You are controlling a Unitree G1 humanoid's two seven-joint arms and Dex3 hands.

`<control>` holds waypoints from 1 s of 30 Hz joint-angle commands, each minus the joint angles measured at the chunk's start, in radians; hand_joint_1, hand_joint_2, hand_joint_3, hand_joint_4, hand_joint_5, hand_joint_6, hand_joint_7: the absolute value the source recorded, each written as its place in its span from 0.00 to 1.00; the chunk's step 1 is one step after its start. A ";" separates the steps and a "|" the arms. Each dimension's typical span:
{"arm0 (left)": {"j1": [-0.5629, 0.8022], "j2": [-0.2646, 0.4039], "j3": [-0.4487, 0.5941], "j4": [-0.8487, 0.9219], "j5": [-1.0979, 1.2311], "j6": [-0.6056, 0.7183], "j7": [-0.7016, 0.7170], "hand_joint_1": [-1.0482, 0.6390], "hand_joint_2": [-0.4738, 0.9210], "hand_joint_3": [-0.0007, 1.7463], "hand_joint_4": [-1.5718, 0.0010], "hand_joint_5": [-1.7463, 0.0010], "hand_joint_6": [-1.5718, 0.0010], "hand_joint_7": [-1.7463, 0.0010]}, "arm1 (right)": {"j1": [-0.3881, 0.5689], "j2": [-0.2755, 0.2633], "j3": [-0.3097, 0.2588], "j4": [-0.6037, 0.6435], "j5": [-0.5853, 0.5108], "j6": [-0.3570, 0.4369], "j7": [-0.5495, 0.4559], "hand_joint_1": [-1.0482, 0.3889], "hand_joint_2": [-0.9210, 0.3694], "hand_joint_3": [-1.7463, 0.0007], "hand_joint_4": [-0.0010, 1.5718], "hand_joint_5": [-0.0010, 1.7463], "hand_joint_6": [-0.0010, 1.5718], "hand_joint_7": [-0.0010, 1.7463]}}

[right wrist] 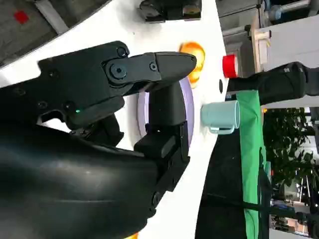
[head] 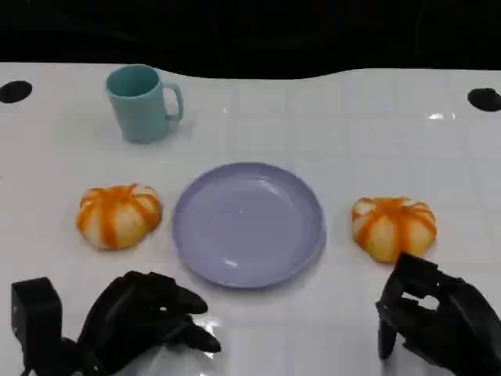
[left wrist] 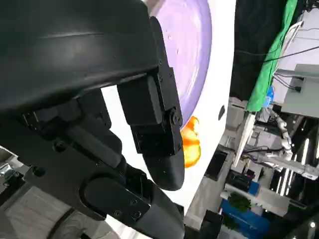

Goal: Grasp the bread from the table and place it into the plate.

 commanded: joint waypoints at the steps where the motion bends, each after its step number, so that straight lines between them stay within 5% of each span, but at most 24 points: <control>1: -0.003 0.018 0.003 0.013 0.013 -0.013 0.002 0.00 0.84 0.00 0.00 0.89 0.00 0.99 | -0.009 -0.002 -0.010 0.018 0.010 -0.014 0.007 0.38 0.00 0.87 0.52 1.00 0.40 1.00; 23: -0.019 0.014 0.005 0.039 0.010 -0.026 -0.002 0.00 0.84 0.00 0.00 0.87 0.00 0.98 | -0.014 -0.011 -0.007 0.008 -0.010 -0.012 -0.002 0.37 0.00 0.87 0.51 1.00 0.39 1.00; 30: -0.026 0.014 0.006 0.053 0.007 -0.032 -0.012 0.00 0.84 0.00 0.00 0.88 0.01 0.99 | -0.086 -0.064 -0.016 0.042 -0.058 -0.150 0.044 0.35 0.00 0.87 0.34 0.94 0.32 0.71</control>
